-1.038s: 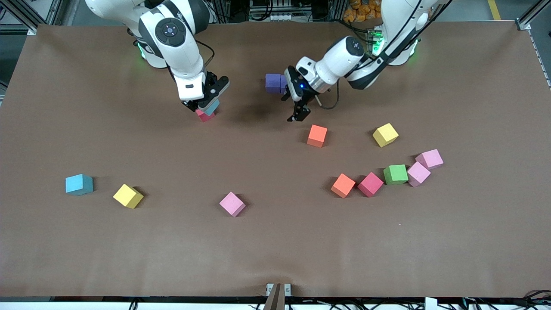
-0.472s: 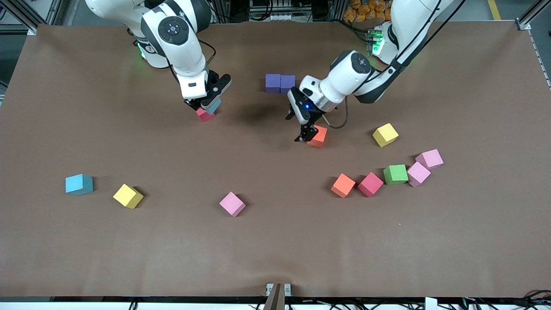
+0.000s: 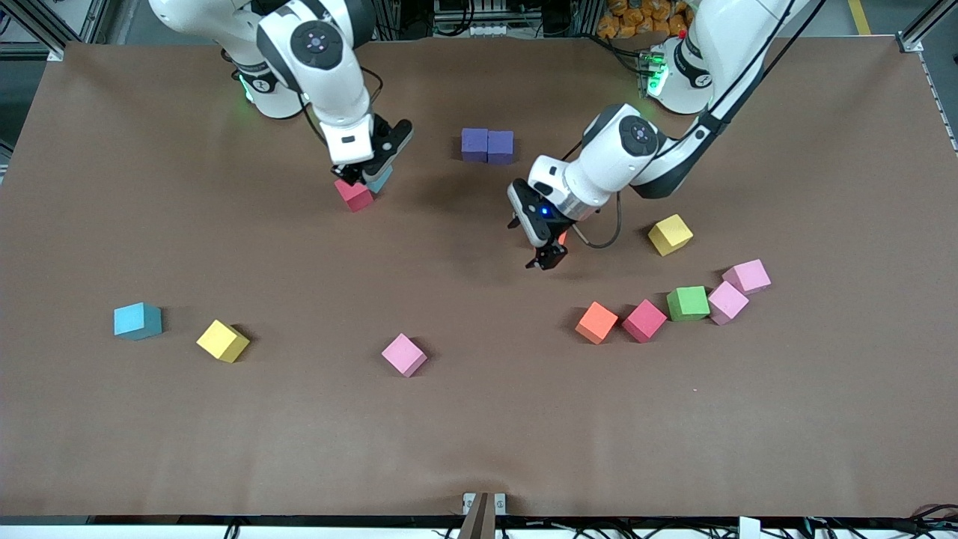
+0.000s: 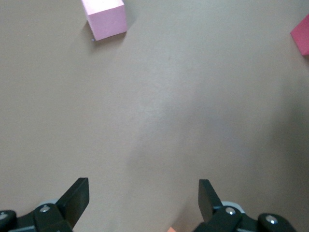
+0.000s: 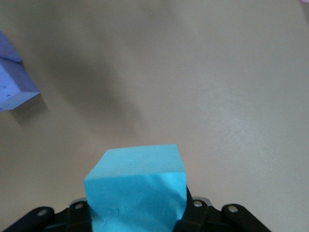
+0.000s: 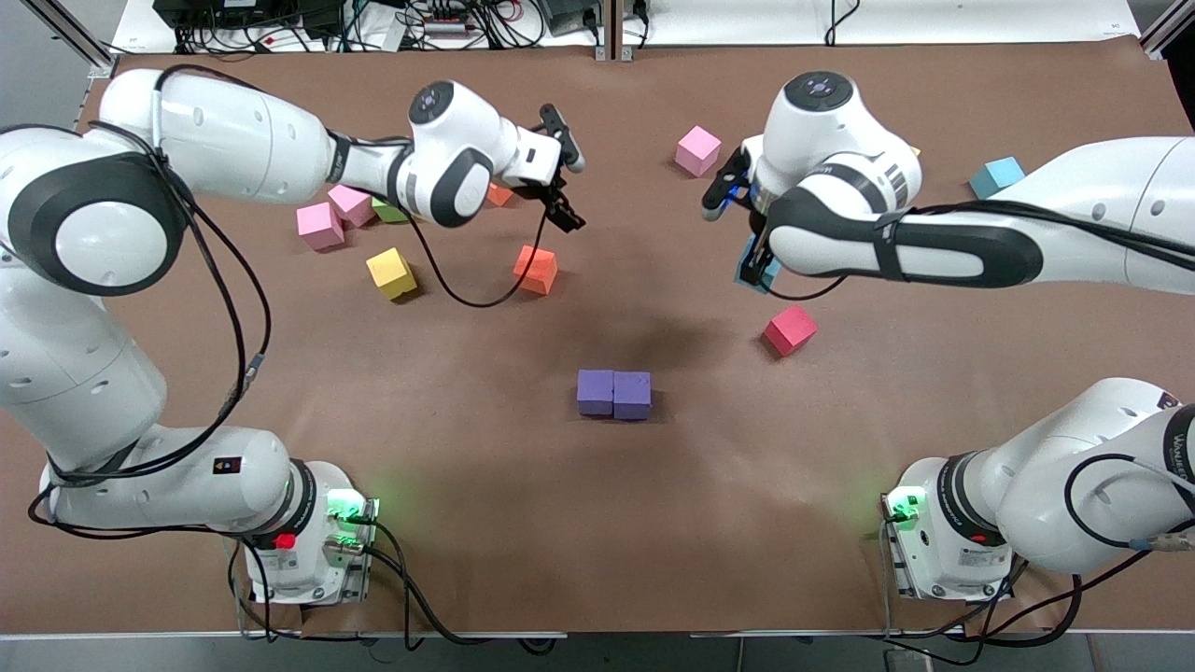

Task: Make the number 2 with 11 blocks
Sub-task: 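Lower the cyan block below the purples while the left gripper grasps orange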

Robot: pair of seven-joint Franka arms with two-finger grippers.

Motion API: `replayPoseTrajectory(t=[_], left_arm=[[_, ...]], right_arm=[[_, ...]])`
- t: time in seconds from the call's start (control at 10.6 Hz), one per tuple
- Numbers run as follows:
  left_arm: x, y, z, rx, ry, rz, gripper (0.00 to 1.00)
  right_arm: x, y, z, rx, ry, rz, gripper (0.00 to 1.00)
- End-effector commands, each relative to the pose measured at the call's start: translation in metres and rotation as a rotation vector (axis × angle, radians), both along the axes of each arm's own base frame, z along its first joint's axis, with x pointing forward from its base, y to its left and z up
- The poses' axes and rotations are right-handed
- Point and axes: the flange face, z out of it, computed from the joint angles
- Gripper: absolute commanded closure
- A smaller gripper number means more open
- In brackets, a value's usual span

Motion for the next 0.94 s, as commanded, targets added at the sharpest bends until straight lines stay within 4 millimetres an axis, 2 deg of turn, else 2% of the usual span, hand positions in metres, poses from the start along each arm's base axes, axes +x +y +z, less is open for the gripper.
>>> replayPoseTrajectory(t=[0.0, 0.19, 0.47, 0.85], left_arm=[[0.016, 0.005, 0.016, 0.042, 0.067, 0.063, 0.0], [0.021, 0.01, 0.02, 0.053, 0.124, 0.146, 0.0], [0.019, 0.013, 0.024, 0.108, 0.227, 0.27, 0.0], [0.019, 0.015, 0.043, 0.263, 0.306, 0.374, 0.0]], right_arm=[[-0.023, 0.022, -0.014, -0.013, 0.014, 0.083, 0.5], [-0.045, 0.047, -0.033, -0.027, 0.019, 0.153, 0.5], [-0.066, 0.074, -0.062, -0.032, -0.009, 0.243, 0.5], [-0.09, 0.094, -0.076, -0.019, -0.019, 0.356, 0.5]])
